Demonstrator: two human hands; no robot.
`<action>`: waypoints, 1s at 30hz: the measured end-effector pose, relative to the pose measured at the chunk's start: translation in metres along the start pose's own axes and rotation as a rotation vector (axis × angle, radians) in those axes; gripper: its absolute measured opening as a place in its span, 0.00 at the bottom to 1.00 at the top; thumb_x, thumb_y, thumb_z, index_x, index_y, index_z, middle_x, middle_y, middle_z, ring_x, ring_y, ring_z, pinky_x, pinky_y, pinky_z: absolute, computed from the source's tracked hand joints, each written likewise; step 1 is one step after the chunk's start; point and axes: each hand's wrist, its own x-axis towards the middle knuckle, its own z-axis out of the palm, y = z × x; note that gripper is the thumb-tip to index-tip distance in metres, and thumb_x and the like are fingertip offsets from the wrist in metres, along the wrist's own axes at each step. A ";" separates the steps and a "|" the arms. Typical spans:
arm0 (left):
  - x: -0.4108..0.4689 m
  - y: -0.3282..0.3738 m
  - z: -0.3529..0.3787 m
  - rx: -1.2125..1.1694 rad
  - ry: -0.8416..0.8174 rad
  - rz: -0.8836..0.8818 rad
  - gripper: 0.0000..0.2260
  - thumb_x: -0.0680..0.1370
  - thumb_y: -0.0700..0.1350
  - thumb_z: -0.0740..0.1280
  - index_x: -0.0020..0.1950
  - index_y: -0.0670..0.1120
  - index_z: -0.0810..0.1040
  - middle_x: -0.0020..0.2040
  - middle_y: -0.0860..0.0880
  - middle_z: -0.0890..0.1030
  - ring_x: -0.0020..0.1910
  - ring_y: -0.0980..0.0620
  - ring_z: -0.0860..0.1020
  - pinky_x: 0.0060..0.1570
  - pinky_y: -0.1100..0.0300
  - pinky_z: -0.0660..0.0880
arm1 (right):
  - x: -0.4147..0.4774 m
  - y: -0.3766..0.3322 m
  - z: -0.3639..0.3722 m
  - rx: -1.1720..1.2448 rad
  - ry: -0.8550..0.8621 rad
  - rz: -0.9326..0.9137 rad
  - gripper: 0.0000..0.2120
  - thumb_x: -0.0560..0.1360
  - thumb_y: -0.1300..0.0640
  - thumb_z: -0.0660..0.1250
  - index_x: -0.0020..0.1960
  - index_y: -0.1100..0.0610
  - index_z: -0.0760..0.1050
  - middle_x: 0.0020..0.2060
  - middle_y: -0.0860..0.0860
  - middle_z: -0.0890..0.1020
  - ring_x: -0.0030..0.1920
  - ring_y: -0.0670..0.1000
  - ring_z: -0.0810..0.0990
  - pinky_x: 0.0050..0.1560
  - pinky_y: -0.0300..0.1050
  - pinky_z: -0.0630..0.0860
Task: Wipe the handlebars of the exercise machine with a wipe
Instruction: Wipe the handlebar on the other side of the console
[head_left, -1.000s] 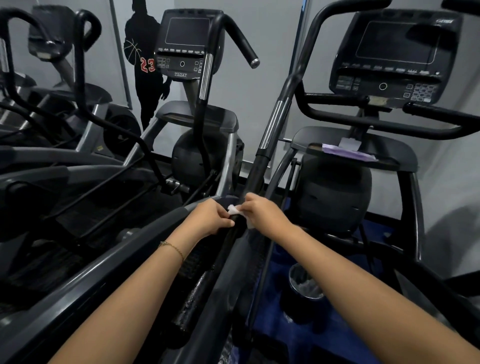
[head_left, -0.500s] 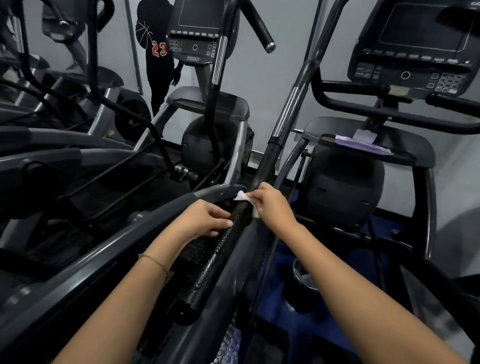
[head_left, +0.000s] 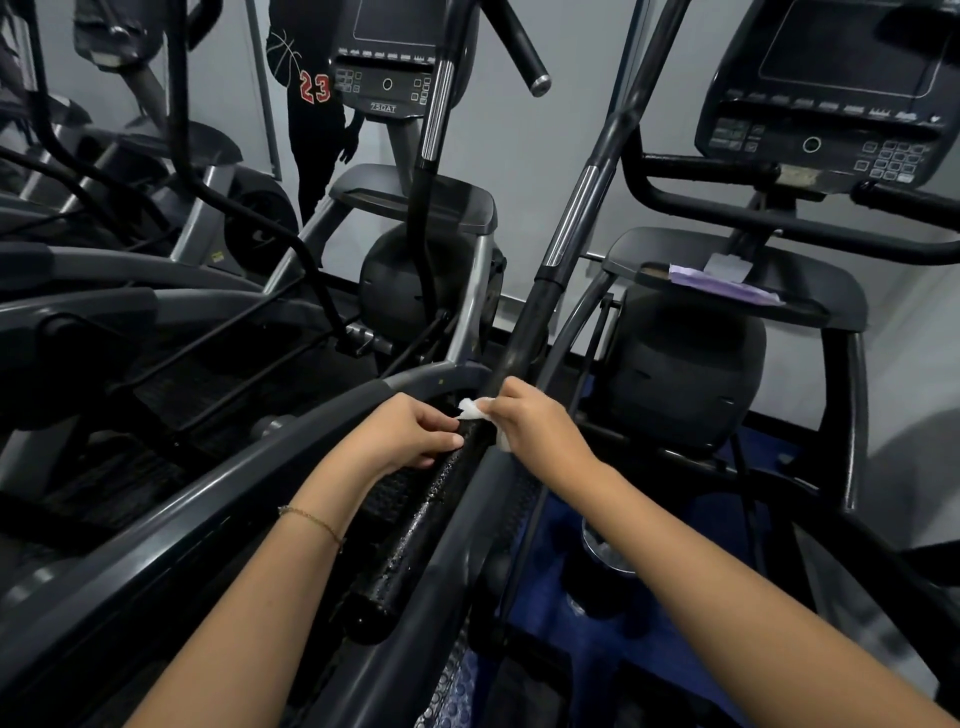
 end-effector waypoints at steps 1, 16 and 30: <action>-0.001 0.000 0.000 -0.004 -0.001 0.001 0.14 0.73 0.35 0.70 0.59 0.36 0.78 0.33 0.51 0.76 0.21 0.66 0.73 0.26 0.74 0.70 | -0.001 0.002 -0.002 0.023 0.011 0.002 0.09 0.76 0.63 0.65 0.53 0.60 0.81 0.38 0.49 0.67 0.39 0.52 0.71 0.37 0.44 0.64; -0.011 0.005 0.001 0.008 0.027 0.012 0.13 0.74 0.35 0.69 0.59 0.37 0.79 0.28 0.54 0.76 0.18 0.67 0.71 0.23 0.75 0.67 | 0.051 0.006 -0.015 -0.307 -0.281 -0.002 0.12 0.78 0.63 0.60 0.57 0.59 0.78 0.43 0.51 0.67 0.45 0.57 0.74 0.40 0.45 0.62; -0.019 -0.015 0.000 0.016 0.121 0.060 0.13 0.70 0.41 0.75 0.53 0.45 0.83 0.40 0.52 0.83 0.40 0.55 0.79 0.47 0.60 0.76 | 0.050 -0.012 -0.012 -0.352 -0.398 -0.154 0.21 0.74 0.69 0.59 0.62 0.53 0.76 0.52 0.53 0.74 0.53 0.55 0.75 0.44 0.43 0.64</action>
